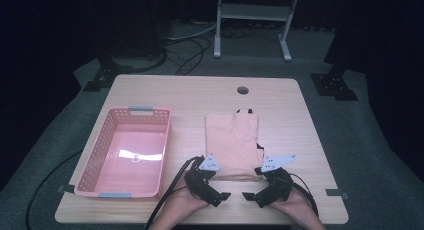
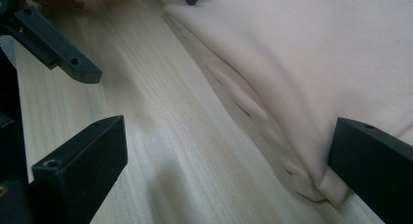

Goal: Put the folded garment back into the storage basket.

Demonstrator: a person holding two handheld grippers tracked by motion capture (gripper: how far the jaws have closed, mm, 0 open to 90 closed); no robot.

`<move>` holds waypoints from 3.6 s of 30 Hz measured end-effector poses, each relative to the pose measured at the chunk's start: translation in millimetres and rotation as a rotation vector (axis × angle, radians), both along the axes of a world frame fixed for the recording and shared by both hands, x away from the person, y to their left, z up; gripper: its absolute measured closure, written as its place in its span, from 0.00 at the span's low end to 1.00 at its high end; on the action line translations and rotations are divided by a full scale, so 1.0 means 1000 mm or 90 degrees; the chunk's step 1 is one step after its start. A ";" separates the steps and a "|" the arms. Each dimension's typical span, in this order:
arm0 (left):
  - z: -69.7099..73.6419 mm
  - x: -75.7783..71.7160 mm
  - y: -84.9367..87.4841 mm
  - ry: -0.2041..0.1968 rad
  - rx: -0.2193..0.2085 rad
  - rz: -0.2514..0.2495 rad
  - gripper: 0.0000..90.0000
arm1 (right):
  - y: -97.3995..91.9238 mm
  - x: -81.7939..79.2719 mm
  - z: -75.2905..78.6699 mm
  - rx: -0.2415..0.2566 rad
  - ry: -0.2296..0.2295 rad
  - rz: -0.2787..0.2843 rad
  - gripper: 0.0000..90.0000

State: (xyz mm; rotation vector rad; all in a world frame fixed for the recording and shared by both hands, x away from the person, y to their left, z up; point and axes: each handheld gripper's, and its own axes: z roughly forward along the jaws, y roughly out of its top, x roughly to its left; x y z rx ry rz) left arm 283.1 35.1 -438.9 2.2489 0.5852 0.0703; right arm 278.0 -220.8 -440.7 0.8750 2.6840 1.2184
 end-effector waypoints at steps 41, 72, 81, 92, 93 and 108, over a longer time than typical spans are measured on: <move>-0.001 -0.038 0.004 0.015 -0.027 0.002 0.00 | -0.001 -0.043 -0.003 0.015 -0.009 -0.005 0.01; -0.006 -0.027 0.023 -0.102 0.040 0.083 0.00 | -0.020 -0.036 -0.006 -0.028 -0.125 -0.105 0.01; -0.007 -0.025 0.021 -0.087 0.059 0.084 0.00 | -0.018 -0.030 -0.008 -0.056 -0.084 -0.085 0.01; -0.008 -0.024 0.022 -0.077 0.058 0.077 0.00 | -0.015 -0.031 -0.009 -0.063 -0.083 -0.081 0.02; -0.008 -0.024 0.021 -0.078 0.058 0.076 0.00 | -0.015 -0.031 -0.009 -0.062 -0.083 -0.080 0.02; -0.008 -0.025 0.013 -0.078 0.057 0.058 0.00 | -0.012 -0.030 -0.007 -0.041 -0.098 -0.093 0.24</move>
